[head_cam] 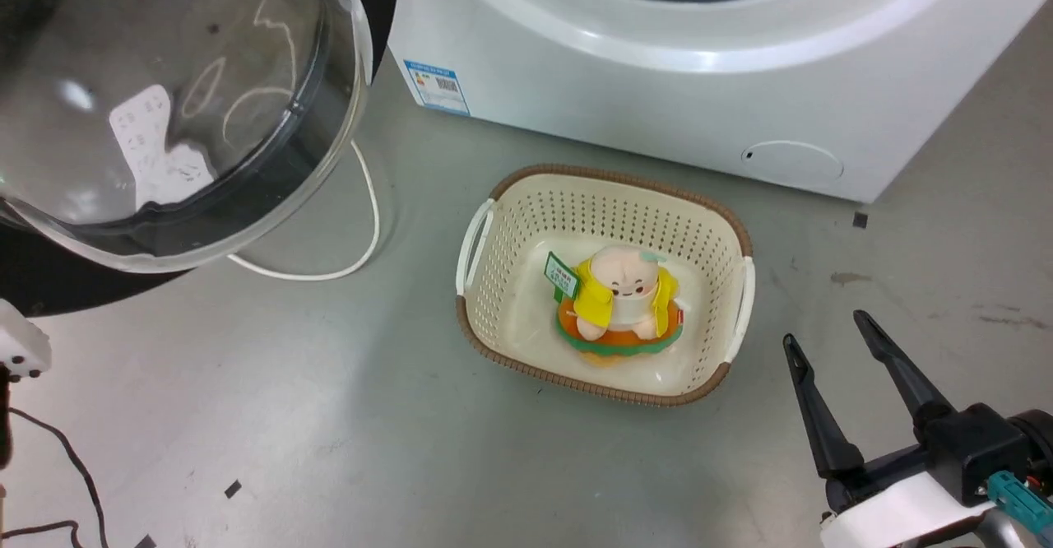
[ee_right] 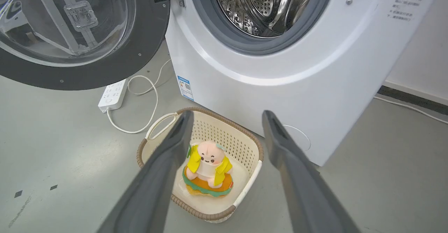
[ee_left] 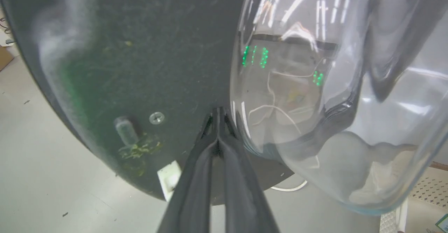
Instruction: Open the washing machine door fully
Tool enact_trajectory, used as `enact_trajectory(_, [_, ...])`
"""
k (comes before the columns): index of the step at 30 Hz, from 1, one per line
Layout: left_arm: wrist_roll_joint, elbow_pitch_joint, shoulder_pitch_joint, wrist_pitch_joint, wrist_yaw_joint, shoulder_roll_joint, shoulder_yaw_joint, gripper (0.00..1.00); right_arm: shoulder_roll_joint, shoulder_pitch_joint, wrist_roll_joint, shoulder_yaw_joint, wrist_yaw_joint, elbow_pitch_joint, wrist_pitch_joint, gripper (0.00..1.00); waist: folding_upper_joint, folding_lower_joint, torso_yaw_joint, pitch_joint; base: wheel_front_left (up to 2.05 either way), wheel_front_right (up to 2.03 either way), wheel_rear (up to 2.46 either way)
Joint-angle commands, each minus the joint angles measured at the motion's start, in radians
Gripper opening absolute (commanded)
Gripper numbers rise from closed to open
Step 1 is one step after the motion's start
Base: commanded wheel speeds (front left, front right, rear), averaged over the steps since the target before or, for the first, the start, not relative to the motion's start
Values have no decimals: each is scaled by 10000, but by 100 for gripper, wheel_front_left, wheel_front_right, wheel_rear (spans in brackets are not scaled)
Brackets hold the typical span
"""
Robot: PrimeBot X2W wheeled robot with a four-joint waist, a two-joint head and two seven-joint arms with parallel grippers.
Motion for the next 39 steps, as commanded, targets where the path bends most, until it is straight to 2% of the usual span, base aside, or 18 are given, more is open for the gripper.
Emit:
enact_trajectory(1, [127, 58, -30, -226, -68, -48, -95, 0, 49, -95, 29, -35, -7, 45, -113, 100, 0, 0, -50, -175, 0, 0, 0])
enact_trajectory(5, [390, -244, 331, -786, -153, -278, -426, 0, 205, -135, 84, -377, -7, 237, -392, 100, 0, 0, -185, -750, 0, 0, 0])
enact_trajectory(8, [677, -974, 771, -1050, -70, -486, -688, 0, 305, -199, 113, -598, -7, 376, -600, 100, 0, 0, -336, -1216, 0, 0, 0])
enact_trajectory(14, [1187, -3270, 1925, -1283, 299, -1522, -1398, 0, 394, -255, -11, -1081, -7, 796, -1076, 100, 0, 0, -784, -2177, 0, 0, 0])
enact_trajectory(21, [1300, -5183, 3658, -1208, 1039, -2657, -2017, 0, 526, -81, -216, -1077, -7, 1114, -1370, 100, 0, 0, -1645, -3111, 0, 0, 0])
enact_trajectory(25, [1270, -5781, 4587, -1069, 1321, -3068, -2320, 0, 612, 210, -169, -1102, -7, 1258, -1398, 100, 0, 0, -2056, -3491, 0, 0, 0])
enact_trajectory(31, [1261, -5917, 5478, -1059, 1484, -3413, -2688, 0, 660, 604, -87, -1042, -7, 1410, -1348, 100, 0, 0, -2462, -3724, 0, 0, 0])
enact_trajectory(32, [1293, -5858, 5608, -1050, 1499, -3461, -2790, 42, 664, 676, -69, -1040, -7, 1434, -1342, 100, 0, 0, -2518, -3755, 0, 0, 0])
enact_trajectory(33, [1295, -5766, 5730, -1020, 1522, -3528, -2878, 100, 667, 744, -17, -1033, -7, 1458, -1341, 100, 0, 0, -2568, -3793, 0, 0, 0])
enact_trajectory(39, [1413, -5478, 6164, -1031, 1709, -3888, -3310, 100, 671, 1154, 227, -990, -7, 1552, -1370, 100, 0, 0, -2722, -3934, 0, 0, 0])
